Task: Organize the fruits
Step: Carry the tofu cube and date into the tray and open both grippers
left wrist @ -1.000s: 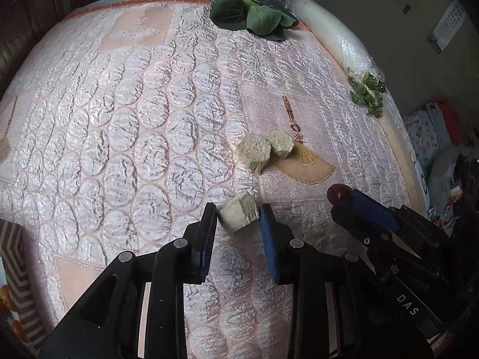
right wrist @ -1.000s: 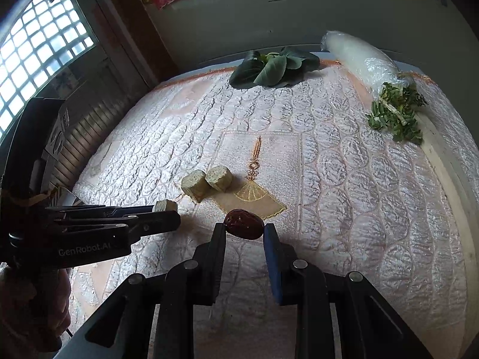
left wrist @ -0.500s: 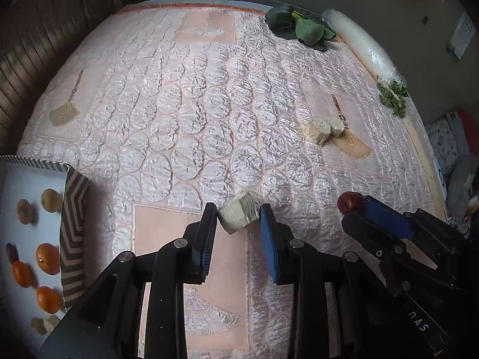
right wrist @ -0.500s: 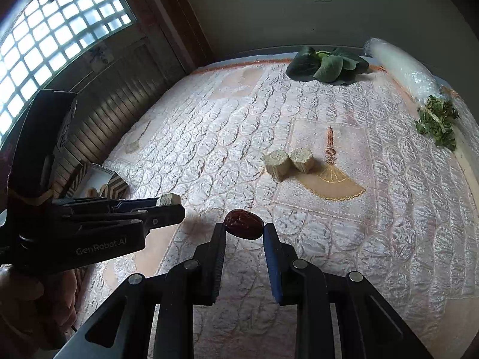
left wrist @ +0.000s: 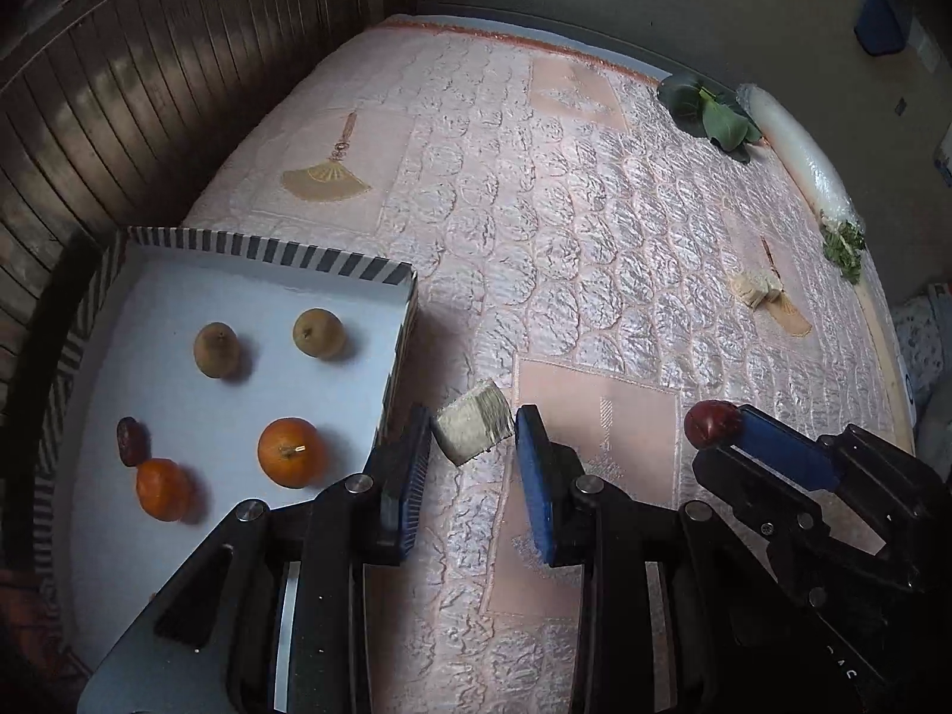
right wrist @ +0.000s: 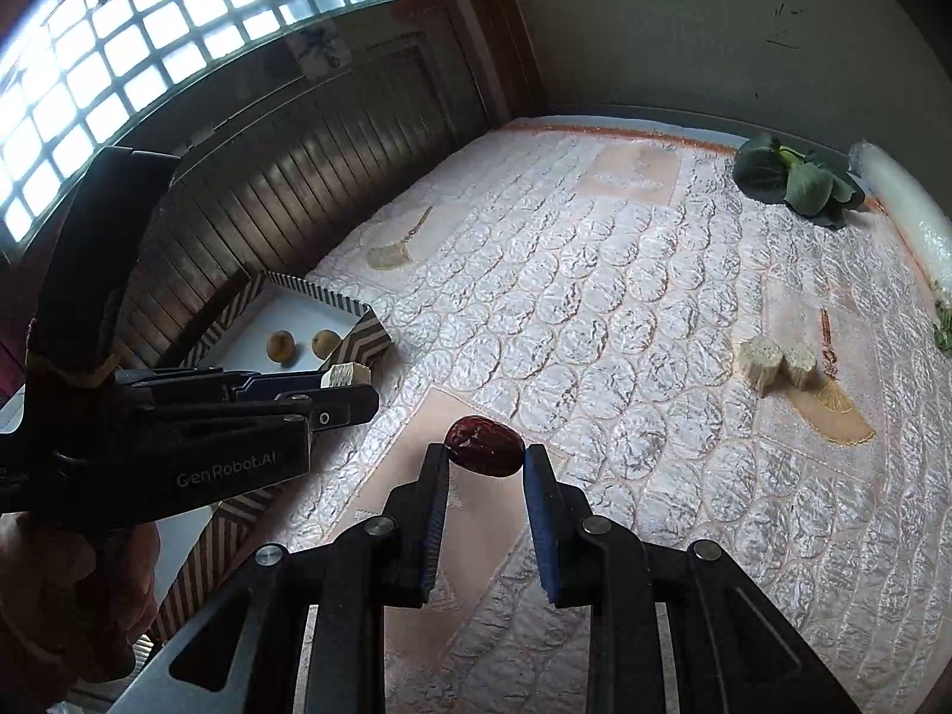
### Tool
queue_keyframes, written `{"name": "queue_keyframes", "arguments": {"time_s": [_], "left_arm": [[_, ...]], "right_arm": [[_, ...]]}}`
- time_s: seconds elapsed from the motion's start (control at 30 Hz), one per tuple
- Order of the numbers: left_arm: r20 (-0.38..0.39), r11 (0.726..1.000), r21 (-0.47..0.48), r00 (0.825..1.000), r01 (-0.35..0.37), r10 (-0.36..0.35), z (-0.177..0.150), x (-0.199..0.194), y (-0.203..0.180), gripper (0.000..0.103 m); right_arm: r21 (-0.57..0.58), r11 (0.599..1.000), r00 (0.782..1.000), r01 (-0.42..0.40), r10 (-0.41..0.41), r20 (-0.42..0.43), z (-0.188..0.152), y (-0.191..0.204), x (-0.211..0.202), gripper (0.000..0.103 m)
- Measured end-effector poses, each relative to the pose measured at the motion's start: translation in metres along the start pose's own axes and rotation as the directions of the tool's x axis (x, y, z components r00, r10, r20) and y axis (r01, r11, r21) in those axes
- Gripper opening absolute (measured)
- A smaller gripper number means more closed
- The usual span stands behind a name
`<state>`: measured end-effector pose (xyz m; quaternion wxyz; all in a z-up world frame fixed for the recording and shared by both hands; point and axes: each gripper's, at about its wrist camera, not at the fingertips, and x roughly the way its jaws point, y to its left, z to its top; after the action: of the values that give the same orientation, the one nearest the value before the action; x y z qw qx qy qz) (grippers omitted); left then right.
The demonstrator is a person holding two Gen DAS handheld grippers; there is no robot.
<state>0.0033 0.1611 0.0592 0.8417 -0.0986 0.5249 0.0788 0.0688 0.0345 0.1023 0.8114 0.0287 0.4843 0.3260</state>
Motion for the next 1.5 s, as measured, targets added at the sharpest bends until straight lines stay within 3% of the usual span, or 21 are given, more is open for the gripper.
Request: {"name": "queue_keyframes", "arguments": {"time_s": [0.77, 1.5], "left_arm": [[0.021, 0.979, -0.172, 0.993, -0.112, 0.117, -0.029, -0.030, 0.124, 0.028], [-0.019, 0.952, -0.258, 0.986, -0.165, 0.165, -0.051, -0.029, 0.178, 0.028]], "right_arm": [[-0.166, 0.979, 0.992, -0.119, 0.112, -0.051, 0.015, 0.105, 0.046, 0.025], [-0.238, 0.953, 0.980, -0.186, 0.164, -0.109, 0.027, 0.142, 0.082, 0.025]]}}
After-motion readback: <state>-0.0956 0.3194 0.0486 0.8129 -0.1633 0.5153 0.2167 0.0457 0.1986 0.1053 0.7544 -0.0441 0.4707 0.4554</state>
